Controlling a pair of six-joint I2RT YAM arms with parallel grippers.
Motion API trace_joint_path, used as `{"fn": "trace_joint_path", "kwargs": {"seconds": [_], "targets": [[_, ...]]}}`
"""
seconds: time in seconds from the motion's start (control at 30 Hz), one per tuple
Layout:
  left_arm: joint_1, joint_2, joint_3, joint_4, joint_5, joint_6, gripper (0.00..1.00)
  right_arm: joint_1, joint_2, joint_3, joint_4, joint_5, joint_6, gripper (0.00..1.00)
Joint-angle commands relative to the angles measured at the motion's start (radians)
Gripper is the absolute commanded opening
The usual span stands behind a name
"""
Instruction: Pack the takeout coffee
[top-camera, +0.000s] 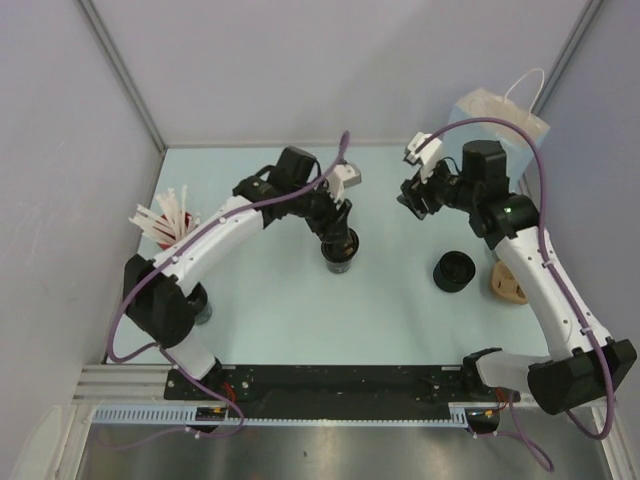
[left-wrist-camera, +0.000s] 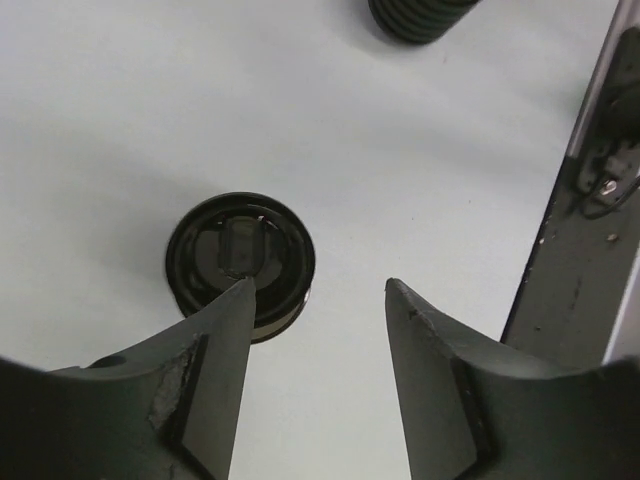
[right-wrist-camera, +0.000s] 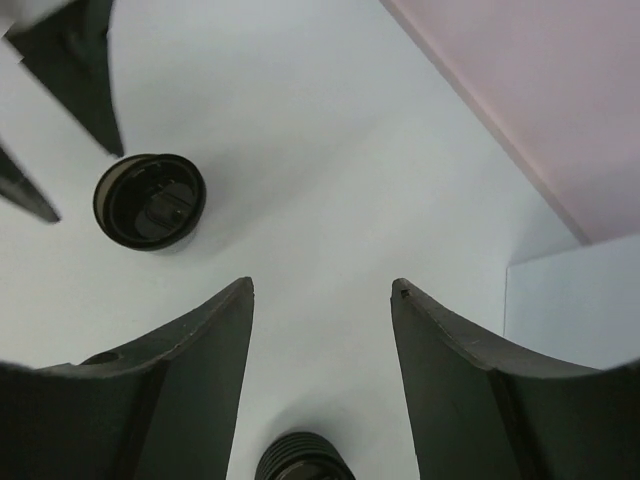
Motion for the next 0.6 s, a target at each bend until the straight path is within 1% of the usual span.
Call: {"fn": "trace_joint_path", "kwargs": {"seconds": [0.0,0.03,0.17,0.23,0.27,0.37,0.57], "targets": [[-0.121,-0.001,-0.051,0.020,-0.202,0.083,0.61,-0.122,-0.027,0.005,-0.033,-0.146,0.077,0.63],[-0.133,0.008,-0.048,0.021,-0.242,0.072,0.61,-0.145,-0.030,0.005,-0.050,-0.154,0.086,0.63],[-0.167,0.085,0.004,0.006,-0.290,0.005,0.63,-0.174,-0.045,0.001,-0.067,-0.145,0.118,0.64],[-0.185,0.102,0.024,0.006,-0.325,-0.032,0.63,-0.180,-0.066,-0.019,-0.049,-0.136,0.149,0.64],[-0.196,0.108,0.027,0.007,-0.381,-0.035,0.63,-0.184,-0.074,-0.027,-0.044,-0.134,0.154,0.64],[-0.239,0.129,0.037,0.007,-0.484,-0.041,0.63,-0.185,-0.105,-0.060,-0.019,-0.137,0.171,0.65],[-0.270,0.160,0.037,0.035,-0.570,-0.060,0.62,-0.199,-0.119,-0.097,-0.002,-0.159,0.180,0.65]]}}
